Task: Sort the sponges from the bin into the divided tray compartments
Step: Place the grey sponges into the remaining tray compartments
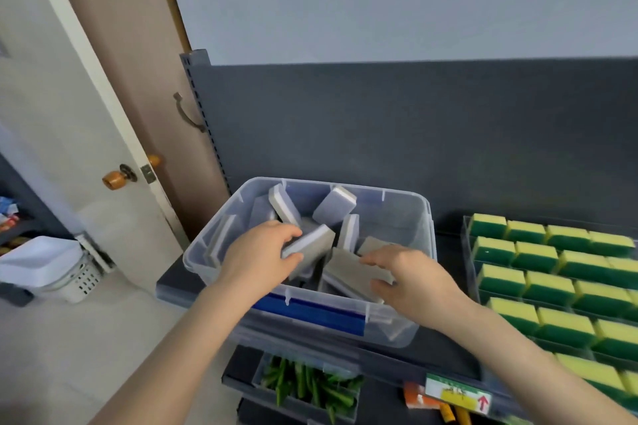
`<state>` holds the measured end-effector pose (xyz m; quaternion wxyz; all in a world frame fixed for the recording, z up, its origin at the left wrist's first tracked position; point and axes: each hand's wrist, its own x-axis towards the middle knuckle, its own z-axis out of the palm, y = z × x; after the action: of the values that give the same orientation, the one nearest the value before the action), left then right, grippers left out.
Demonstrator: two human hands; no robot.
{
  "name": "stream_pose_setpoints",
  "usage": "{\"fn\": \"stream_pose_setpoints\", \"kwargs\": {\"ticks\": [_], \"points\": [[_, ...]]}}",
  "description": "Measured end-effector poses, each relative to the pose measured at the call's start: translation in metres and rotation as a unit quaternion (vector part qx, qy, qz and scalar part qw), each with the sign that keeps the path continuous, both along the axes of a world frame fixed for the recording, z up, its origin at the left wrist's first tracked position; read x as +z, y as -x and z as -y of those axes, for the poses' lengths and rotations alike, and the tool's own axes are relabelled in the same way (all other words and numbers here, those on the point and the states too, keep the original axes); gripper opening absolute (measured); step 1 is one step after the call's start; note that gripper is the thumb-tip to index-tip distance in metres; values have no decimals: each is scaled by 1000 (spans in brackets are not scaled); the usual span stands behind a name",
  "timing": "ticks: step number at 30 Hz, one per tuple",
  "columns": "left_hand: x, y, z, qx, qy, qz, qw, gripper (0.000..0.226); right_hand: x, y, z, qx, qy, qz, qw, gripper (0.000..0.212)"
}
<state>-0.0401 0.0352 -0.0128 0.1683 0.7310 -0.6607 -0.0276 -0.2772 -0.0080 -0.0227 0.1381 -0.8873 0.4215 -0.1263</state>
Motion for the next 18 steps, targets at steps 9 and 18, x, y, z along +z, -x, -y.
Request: {"fn": "stream_pose_setpoints", "kwargs": {"ticks": [9, 18], "points": [[-3, -1, 60, -11, -17, -72, 997, 40, -19, -41, 41, 32, -62, -125, 990, 46], [9, -7, 92, -31, -22, -293, 955, 28, -4, -23, 88, -37, -219, 171, 960, 16]]}}
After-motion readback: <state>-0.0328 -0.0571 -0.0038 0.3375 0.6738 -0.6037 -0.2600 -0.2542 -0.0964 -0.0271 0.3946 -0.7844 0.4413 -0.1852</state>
